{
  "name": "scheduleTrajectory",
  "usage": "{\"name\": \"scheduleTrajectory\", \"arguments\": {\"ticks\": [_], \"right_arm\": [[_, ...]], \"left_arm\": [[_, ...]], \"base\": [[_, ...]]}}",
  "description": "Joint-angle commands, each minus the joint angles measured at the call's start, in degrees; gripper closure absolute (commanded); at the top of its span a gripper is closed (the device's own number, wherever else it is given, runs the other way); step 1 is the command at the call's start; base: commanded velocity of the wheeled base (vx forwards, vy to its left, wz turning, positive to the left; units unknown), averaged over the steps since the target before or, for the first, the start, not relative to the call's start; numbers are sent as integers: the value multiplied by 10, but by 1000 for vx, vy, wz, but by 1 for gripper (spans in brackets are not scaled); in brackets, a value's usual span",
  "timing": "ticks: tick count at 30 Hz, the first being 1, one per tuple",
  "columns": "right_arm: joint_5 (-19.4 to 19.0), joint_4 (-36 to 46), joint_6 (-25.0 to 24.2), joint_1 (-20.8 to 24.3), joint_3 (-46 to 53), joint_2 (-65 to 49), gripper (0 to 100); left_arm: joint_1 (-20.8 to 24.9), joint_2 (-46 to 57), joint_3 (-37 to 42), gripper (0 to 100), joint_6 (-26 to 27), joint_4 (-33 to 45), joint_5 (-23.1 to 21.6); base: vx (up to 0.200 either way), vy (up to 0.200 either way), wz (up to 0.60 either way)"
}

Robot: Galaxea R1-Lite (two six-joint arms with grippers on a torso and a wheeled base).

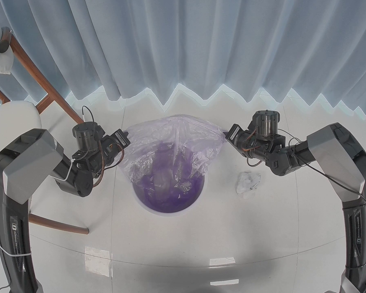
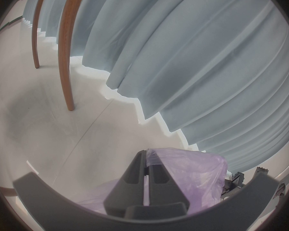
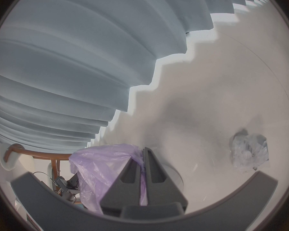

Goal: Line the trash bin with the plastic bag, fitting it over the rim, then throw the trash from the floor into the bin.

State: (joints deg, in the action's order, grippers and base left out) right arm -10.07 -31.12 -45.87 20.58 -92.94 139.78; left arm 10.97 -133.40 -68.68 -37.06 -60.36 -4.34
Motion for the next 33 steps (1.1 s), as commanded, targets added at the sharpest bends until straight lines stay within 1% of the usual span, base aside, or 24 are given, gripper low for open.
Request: {"name": "scheduleTrajectory", "arguments": {"ticks": [1,5,9,12,17,20,22,24,28,33], "right_arm": [[1,20,3,-1,-18,16,100],[12,41,3,-2,-31,21,100],[15,46,11,-2,-30,23,100],[15,47,15,-1,-16,19,100],[15,38,29,1,41,-9,100],[15,38,47,4,78,-30,100],[15,33,64,4,86,-36,100],[15,13,69,4,88,-39,100],[15,-39,72,4,100,-41,100],[15,-96,76,8,145,-42,100]], "left_arm": [[-9,-22,-10,100,0,3,1],[-10,-24,-10,100,0,23,0],[-10,-25,-9,100,1,24,0],[-10,-19,-6,100,1,27,1],[-16,12,24,100,1,31,-5],[-15,33,52,100,4,30,-29],[-15,42,69,100,7,24,-43],[-14,50,74,100,7,24,-50],[-11,53,79,100,9,21,-50],[-11,51,88,100,14,25,-50]], "base": [[0,0,0],[0,0,0],[0,0,0],[0,0,0],[0,0,0],[0,0,0],[0,0,0],[0,0,0],[0,0,0],[0,0,0]]}}
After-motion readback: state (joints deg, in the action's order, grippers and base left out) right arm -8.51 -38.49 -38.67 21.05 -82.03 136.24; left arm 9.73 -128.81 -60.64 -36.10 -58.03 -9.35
